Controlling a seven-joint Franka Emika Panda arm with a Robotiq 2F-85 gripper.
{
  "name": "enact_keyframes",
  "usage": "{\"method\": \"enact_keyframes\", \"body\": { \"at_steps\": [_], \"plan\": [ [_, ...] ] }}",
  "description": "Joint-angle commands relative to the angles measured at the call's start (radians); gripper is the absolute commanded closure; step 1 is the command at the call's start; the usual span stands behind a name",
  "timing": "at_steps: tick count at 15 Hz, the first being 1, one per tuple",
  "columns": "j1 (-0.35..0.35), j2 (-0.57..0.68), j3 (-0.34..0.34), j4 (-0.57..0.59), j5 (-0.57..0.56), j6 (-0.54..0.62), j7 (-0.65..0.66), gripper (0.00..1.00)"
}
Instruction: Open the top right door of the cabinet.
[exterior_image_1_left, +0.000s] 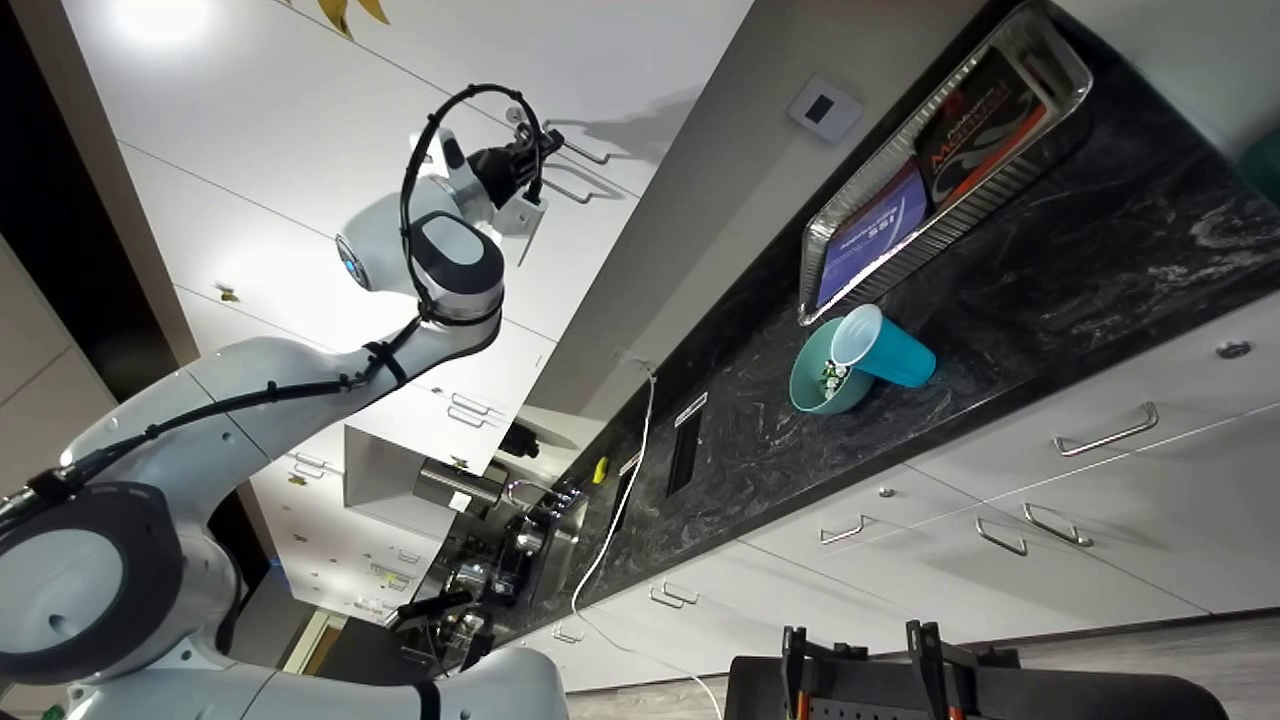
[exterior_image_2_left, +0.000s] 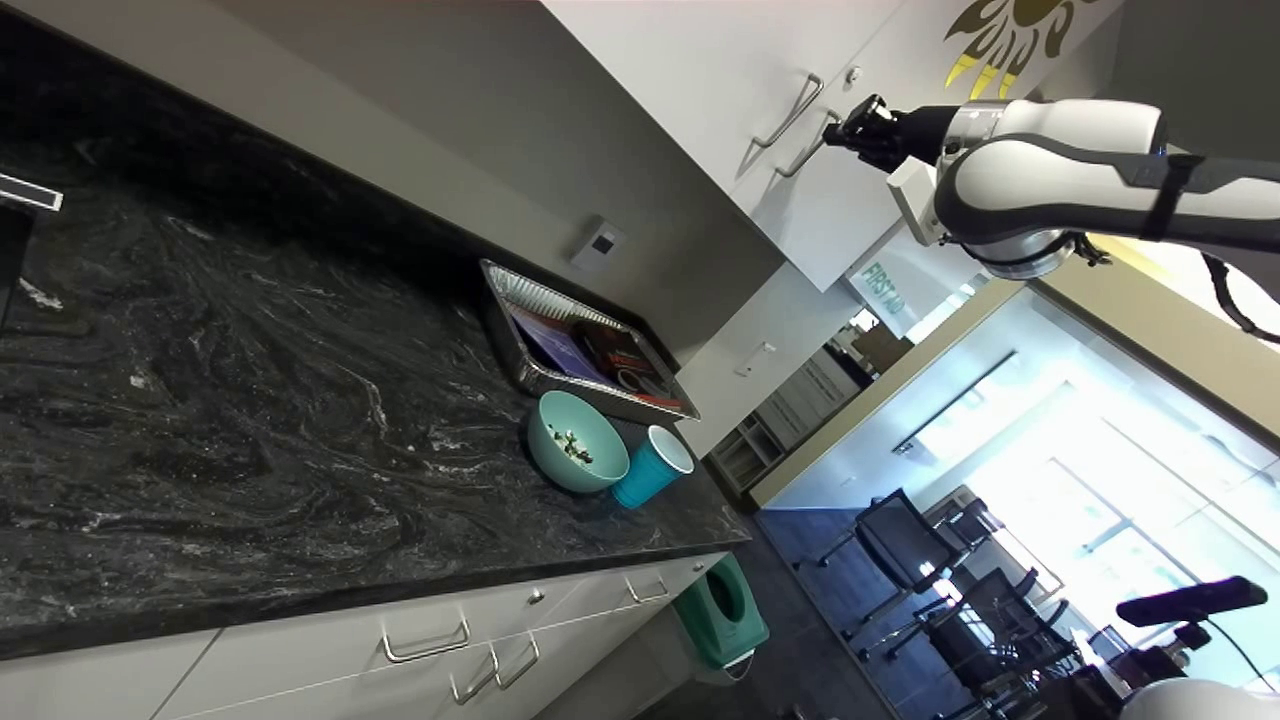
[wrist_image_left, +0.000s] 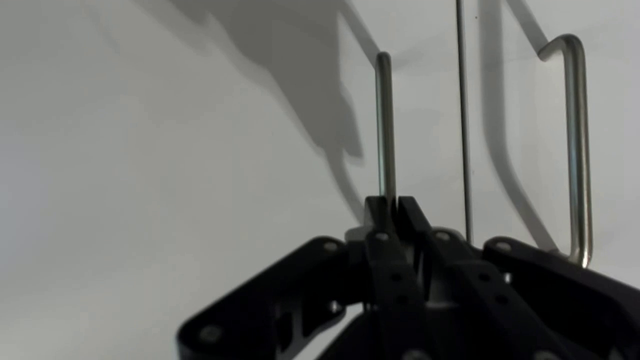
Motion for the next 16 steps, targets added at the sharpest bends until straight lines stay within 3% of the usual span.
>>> {"method": "enact_keyframes", "body": {
  "at_steps": [1, 5, 8, 9, 10, 11, 14, 16],
  "plan": [
    [-0.029, -0.081, 0.009, -0.014, 0.014, -0.078, 0.041, 0.98],
    [0.017, -0.153, -0.038, -0.037, 0.076, -0.146, 0.03, 0.98],
    [0.102, -0.174, -0.116, -0.054, 0.178, -0.156, -0.03, 0.98],
    [0.145, -0.18, -0.155, -0.064, 0.221, -0.153, -0.056, 0.98],
    [0.277, -0.173, -0.285, -0.075, 0.174, -0.148, -0.022, 0.98],
    [0.276, -0.193, -0.271, -0.089, 0.298, -0.147, -0.124, 0.98],
    [0.477, -0.239, -0.453, -0.137, 0.468, -0.144, -0.282, 0.98],
    [0.55, -0.289, -0.537, -0.18, 0.55, -0.152, -0.375, 0.98]
  ]
}}
